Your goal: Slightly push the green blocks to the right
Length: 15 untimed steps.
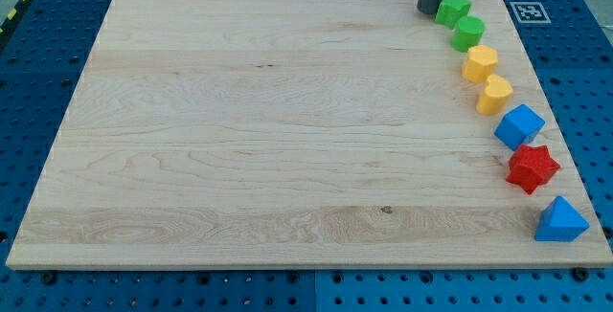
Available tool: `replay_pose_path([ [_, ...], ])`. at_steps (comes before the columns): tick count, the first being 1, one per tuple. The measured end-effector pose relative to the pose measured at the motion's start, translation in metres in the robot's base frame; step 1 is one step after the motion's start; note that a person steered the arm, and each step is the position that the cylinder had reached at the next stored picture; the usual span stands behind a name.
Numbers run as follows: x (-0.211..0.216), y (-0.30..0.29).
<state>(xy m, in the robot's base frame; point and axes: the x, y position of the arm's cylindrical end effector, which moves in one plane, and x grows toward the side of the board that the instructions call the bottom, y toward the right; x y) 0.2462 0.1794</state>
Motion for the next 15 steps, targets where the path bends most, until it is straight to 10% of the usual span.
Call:
replay_pose_path([
  [15, 0.065, -0.002],
])
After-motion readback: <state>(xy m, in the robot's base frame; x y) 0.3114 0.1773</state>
